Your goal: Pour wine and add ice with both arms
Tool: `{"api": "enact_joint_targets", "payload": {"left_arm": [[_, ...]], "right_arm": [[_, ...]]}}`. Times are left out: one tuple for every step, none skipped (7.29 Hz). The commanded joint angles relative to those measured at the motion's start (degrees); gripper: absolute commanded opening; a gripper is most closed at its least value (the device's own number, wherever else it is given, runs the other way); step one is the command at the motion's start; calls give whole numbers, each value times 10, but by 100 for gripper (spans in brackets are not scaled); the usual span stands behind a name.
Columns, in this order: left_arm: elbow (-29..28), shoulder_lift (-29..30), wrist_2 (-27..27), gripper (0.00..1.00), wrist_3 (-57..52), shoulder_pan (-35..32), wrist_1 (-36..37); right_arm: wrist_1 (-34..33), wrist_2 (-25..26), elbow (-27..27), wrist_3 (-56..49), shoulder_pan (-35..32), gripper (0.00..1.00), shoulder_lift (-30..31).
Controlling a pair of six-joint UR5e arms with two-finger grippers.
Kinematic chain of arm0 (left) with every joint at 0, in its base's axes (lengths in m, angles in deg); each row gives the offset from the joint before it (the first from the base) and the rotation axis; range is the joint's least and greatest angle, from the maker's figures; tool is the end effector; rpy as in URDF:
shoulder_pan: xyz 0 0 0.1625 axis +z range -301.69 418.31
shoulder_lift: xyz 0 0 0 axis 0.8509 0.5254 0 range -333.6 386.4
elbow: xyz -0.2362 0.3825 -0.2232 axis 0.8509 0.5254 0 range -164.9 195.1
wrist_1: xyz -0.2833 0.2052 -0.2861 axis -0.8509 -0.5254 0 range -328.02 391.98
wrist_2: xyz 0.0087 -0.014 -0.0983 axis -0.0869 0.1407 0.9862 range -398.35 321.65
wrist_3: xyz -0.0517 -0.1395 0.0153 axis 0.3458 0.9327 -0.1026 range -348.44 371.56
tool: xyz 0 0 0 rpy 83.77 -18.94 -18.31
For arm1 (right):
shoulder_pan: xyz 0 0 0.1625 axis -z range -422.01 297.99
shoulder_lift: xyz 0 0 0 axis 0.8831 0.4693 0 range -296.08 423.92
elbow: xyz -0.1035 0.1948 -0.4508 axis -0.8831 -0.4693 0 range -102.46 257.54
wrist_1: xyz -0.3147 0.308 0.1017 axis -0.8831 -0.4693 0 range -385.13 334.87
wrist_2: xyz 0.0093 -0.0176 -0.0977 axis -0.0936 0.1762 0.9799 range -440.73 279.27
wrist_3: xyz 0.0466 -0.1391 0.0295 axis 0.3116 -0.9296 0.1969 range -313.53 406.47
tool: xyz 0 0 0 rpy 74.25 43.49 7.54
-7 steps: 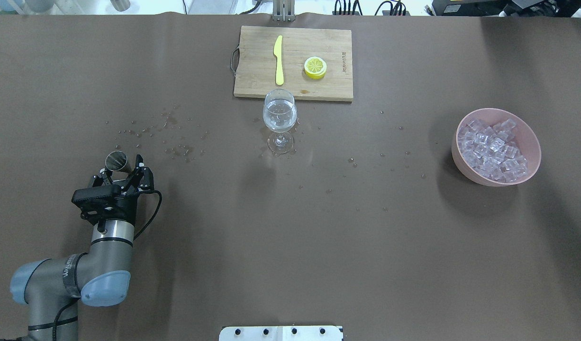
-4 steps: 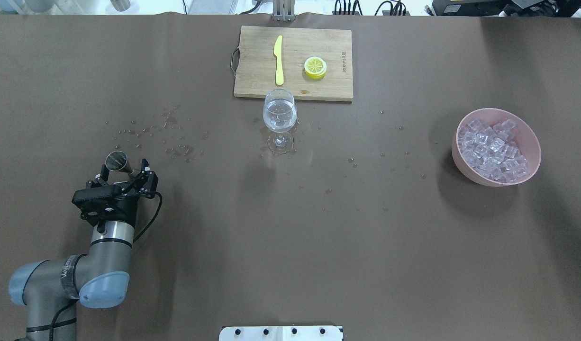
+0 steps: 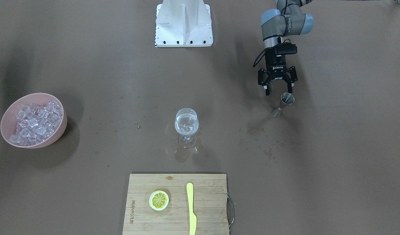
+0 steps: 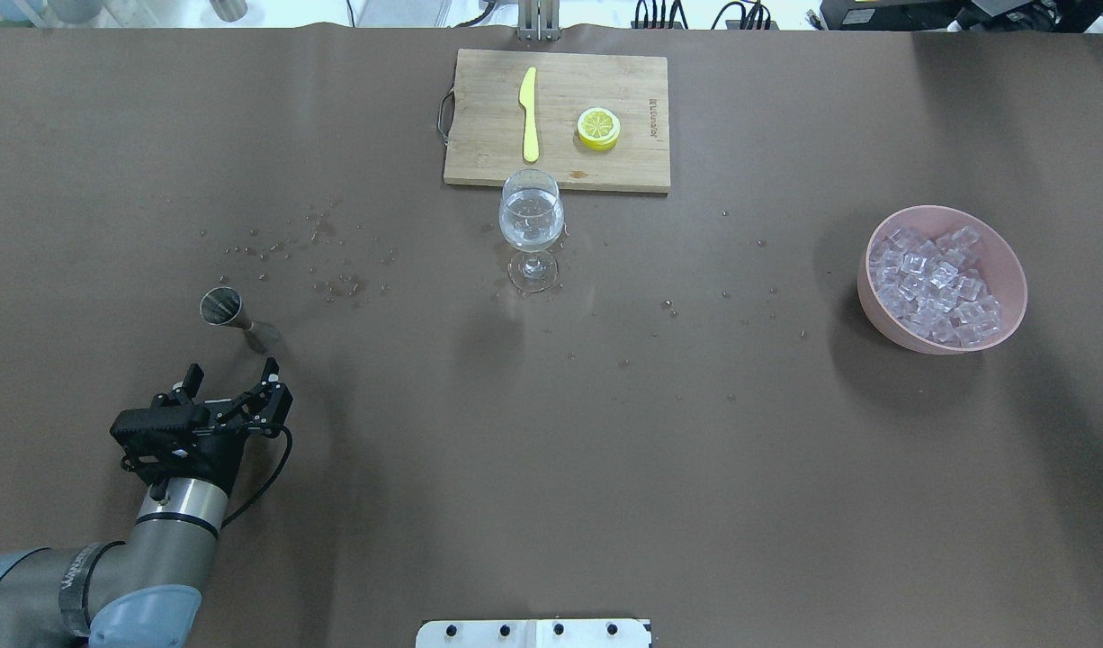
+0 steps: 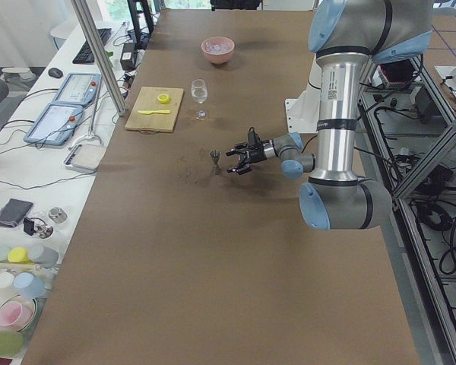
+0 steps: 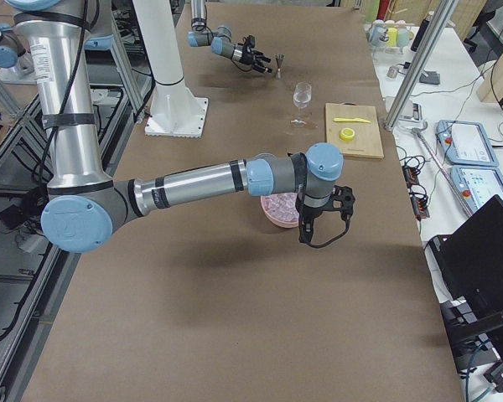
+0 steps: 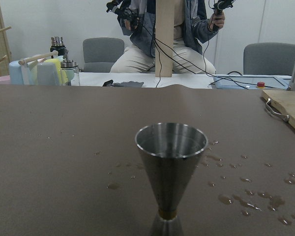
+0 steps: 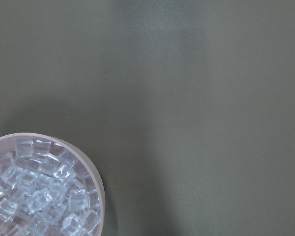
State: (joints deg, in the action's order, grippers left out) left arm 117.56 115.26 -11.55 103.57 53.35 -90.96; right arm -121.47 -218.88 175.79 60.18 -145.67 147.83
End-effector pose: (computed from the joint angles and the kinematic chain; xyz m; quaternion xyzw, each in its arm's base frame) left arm 0.5068 -0.3117 0.5582 0.4935 0.3083 -0.2450 0.7755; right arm -0.0428 -0.5831 0.6396 -0.0081 -0.4119 0.0302 0.9107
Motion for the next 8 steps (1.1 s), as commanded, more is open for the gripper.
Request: {"api": "enact_joint_targets", "payload": {"left_arm": [[21, -11, 0, 98, 1, 39, 0], [45, -27, 0, 99, 1, 58, 0], [68, -36, 0, 99, 1, 74, 0], [88, -39, 0, 98, 1, 83, 1], [115, -53, 0, 99, -2, 86, 1], [155, -65, 7, 99, -5, 89, 1], [202, -68, 18, 99, -30, 89, 2], [247, -69, 18, 99, -60, 89, 2]], "right_arm": [[-1, 0, 1, 0, 0, 100, 0], [0, 0, 1, 0, 0, 100, 0], [0, 1, 1, 0, 0, 100, 1], [0, 1, 1, 0, 0, 100, 1], [-1, -1, 0, 0, 0, 100, 1], [-1, -3, 0, 0, 1, 100, 1], [2, -5, -1, 8, 1, 100, 2], [5, -5, 0, 26, 1, 100, 2]]}}
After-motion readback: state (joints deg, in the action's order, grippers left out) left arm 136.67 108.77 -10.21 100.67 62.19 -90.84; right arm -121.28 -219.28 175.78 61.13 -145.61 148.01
